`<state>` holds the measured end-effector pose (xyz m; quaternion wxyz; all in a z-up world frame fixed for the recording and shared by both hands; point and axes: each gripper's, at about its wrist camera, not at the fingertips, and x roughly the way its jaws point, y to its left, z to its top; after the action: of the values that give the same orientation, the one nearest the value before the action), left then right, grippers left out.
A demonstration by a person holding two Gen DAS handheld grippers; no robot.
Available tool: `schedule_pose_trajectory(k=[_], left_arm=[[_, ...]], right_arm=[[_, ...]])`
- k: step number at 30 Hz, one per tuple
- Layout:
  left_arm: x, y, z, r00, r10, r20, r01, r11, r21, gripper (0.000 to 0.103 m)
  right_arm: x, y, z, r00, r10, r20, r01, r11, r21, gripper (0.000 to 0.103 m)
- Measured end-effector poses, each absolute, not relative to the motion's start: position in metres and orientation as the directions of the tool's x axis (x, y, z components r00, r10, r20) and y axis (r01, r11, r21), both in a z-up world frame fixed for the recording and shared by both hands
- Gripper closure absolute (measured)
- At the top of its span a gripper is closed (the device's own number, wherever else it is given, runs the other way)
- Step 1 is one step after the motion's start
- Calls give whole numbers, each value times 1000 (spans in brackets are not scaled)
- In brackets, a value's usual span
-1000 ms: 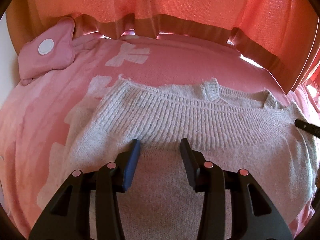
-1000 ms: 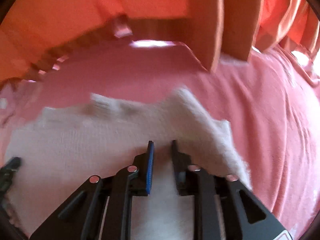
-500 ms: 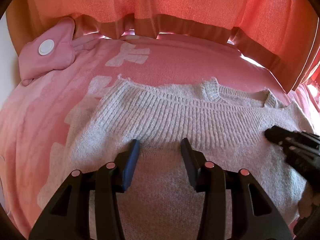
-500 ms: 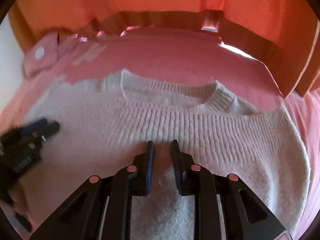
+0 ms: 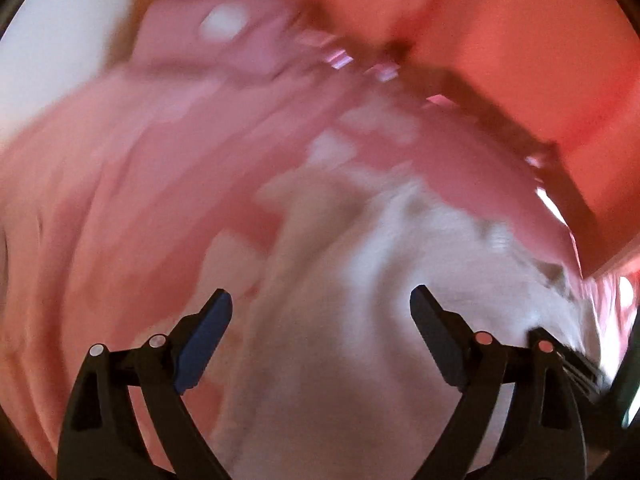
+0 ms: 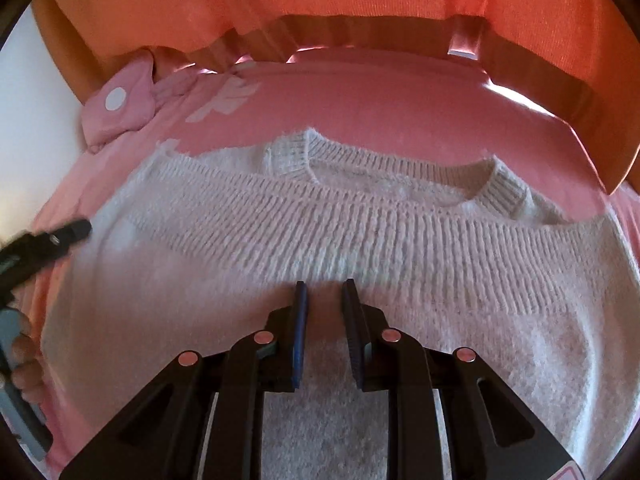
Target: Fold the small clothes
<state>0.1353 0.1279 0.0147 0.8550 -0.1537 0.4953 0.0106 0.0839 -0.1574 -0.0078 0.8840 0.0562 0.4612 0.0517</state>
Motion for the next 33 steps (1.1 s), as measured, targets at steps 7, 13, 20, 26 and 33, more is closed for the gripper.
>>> schedule_pose_trajectory(k=[7,13,20,26,33], left_arm=[[142,134,-4,476,-235,-848,-165,923,-349,40],[138,117,21,542,-294,-787,-86,912,-400,84],[77,-8,141,679,-426,-598,243,899,-365,86],[54,-167,135,553,-551,-625,448,829,-335,87],[45,-230,67,466,-524,-713,424,839,-340,73]], right_arm=[[86,-162,-8,567,169,-806,-34,983,182,83],[82,-168,0,566,187,-803,-23,977,212,82],[50,-243,47,693,133,-709,125,946,300,67],[9,-360,49,703,97,-704,369,797,478,63],[-22,-400,45,705,121,-699,385,763,520,52]])
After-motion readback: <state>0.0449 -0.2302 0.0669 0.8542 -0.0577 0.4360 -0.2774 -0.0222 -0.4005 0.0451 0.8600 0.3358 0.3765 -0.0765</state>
